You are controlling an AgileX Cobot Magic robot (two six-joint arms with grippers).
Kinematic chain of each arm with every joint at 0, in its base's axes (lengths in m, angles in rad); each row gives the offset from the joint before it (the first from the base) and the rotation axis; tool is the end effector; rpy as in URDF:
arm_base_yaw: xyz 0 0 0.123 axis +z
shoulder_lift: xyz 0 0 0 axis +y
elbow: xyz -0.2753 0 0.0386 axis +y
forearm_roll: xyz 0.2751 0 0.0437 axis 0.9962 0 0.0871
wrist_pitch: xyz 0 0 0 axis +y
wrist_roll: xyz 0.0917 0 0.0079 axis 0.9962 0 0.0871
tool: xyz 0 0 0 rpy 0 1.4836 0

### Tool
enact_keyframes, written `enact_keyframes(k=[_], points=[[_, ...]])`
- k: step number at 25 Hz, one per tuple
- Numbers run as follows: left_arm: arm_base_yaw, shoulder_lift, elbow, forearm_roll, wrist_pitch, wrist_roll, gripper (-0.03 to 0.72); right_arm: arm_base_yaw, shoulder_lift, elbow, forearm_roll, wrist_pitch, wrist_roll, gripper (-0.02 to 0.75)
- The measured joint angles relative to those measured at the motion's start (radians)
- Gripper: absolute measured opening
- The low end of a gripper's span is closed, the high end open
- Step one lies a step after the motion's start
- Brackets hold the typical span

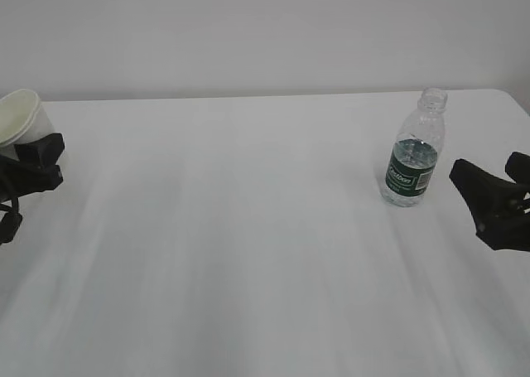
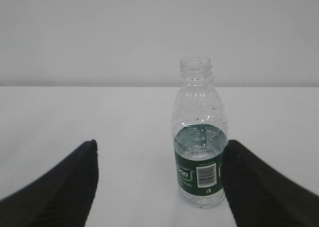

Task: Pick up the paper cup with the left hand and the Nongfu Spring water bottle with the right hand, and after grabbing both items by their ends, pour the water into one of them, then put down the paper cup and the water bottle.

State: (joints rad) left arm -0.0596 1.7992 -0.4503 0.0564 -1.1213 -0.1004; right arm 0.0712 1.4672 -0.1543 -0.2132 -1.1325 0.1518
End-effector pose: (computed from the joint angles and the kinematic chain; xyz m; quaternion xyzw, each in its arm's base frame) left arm 0.2933 -0.0222 0.1106 0.0105 0.7550 -0.0635 0.6525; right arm 0.2104 0.0327 0.1366 -0.0686 0.7384 0.1151 0.6609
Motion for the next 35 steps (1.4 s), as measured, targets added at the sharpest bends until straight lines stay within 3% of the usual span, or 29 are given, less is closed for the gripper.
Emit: enact_keyframes(k=[16, 35], points=[[0.000, 0.172, -0.016, -0.001, -0.008, 0.002, 0.419, 0.000, 0.000, 0.000, 0.000, 0.020, 0.000, 0.586], [0.000, 0.357, -0.224, 0.039, -0.008, 0.004, 0.419, 0.000, 0.119, 0.000, -0.011, -0.001, 0.000, 0.585]])
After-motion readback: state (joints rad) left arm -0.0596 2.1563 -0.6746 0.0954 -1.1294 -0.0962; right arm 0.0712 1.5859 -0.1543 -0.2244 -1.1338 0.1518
